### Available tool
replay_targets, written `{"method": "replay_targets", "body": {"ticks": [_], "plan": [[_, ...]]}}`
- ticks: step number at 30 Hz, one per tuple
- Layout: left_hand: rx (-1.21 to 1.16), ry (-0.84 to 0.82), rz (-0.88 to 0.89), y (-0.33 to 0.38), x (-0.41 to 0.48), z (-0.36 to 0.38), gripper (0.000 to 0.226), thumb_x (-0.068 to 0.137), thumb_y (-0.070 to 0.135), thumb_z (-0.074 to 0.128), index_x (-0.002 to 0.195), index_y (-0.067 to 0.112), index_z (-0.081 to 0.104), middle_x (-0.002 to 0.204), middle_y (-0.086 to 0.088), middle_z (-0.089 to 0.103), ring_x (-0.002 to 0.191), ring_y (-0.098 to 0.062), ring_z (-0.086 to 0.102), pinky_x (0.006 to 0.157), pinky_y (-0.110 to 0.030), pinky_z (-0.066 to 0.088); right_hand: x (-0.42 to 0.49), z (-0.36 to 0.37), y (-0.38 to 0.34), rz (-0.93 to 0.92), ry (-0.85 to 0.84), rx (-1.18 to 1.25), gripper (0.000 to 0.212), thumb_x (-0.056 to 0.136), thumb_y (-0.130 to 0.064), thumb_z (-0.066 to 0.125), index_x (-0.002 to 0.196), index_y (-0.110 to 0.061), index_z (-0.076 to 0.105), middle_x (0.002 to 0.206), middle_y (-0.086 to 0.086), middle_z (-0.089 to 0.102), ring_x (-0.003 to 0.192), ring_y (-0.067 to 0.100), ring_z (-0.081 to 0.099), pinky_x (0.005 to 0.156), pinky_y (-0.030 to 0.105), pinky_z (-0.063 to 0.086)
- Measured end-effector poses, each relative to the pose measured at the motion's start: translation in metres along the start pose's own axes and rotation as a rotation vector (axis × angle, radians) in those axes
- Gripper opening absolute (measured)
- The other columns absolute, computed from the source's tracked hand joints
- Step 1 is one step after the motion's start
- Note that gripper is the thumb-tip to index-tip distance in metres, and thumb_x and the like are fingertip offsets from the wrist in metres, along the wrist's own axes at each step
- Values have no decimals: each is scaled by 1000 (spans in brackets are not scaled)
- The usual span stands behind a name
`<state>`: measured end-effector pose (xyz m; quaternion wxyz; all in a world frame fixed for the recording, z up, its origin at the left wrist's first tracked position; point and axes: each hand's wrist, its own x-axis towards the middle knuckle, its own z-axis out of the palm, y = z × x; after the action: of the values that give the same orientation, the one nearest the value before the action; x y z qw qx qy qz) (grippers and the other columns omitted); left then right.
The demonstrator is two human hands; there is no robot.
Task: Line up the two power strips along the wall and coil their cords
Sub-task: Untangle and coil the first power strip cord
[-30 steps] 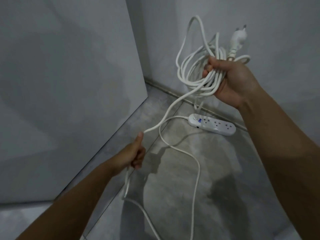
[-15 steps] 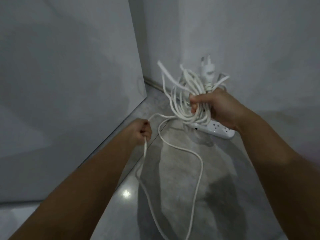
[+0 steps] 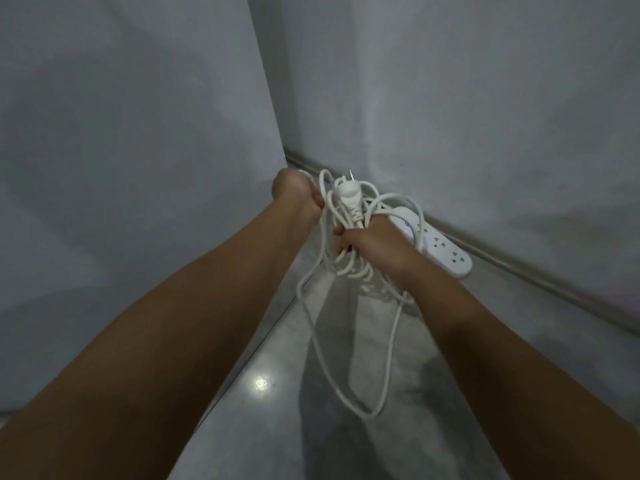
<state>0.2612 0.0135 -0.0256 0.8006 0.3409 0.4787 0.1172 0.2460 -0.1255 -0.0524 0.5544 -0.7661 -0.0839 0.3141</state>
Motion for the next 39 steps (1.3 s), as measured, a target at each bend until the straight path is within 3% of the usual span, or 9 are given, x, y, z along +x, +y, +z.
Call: {"method": "replay_targets", "body": {"ticks": [5,9,11,17,23,27,31,36,39], "plan": [[-23,98,14,13,-9,-3,42,98,14,25,57,12,35,30,-1,35,25,-12,33,39,-3,22,-1,-7,3,-3,-93,107,21,74,10,58,79,-2,75,87,11,74,79,15,69,79,26,52],[-48,126,44,3,-14,-4,39,99,15,25,97,13,63,93,-5,65,84,-19,67,66,-15,45,-5,-2,0,16,-157,176,10,70,-9,74,78,-5,74,82,19,71,76,28,66,79,39,53],[-72,174,46,-1,-18,-4,38,97,11,26,64,12,45,63,-4,45,49,-16,45,45,-15,36,-5,0,-3,-18,-160,128,13,74,-14,77,83,-6,73,74,11,69,67,19,65,72,34,53],[-53,24,29,2,-28,-10,39,97,10,26,59,12,29,42,-2,32,25,-11,30,31,-8,26,-2,2,-5,26,-116,86,22,71,-16,76,85,0,72,79,18,72,72,32,68,76,45,56],[569,-98,274,8,-35,-45,37,100,40,39,75,21,60,77,3,56,71,-11,49,73,-28,43,6,-4,-10,82,-20,347,14,82,-12,68,69,-9,66,54,1,62,59,18,62,63,30,49],[821,-223,404,-60,-74,-95,41,98,53,32,83,20,51,80,2,54,77,-12,53,71,-25,42,12,-22,-34,-23,53,475,20,85,-12,68,65,-11,65,50,0,61,52,14,61,64,32,49],[909,-598,176,-126,-110,-115,60,93,59,18,100,22,64,101,9,64,86,14,58,81,-8,41,11,-32,-58,-89,54,602,25,88,-11,64,63,-11,61,48,-1,57,50,12,57,61,28,49],[836,-679,17,-180,-121,-119,75,94,50,6,54,23,64,109,-8,71,104,-1,62,93,-7,38,0,-41,-70,-111,8,669,19,89,-11,63,70,-9,58,50,-2,53,50,10,55,58,24,49],[972,-668,178,-185,-100,-132,78,93,65,16,72,18,74,95,-2,74,87,3,64,82,-11,44,-4,-53,-74,-100,-44,749,18,91,-11,59,73,-10,56,50,-3,51,48,8,52,57,22,47]]}}
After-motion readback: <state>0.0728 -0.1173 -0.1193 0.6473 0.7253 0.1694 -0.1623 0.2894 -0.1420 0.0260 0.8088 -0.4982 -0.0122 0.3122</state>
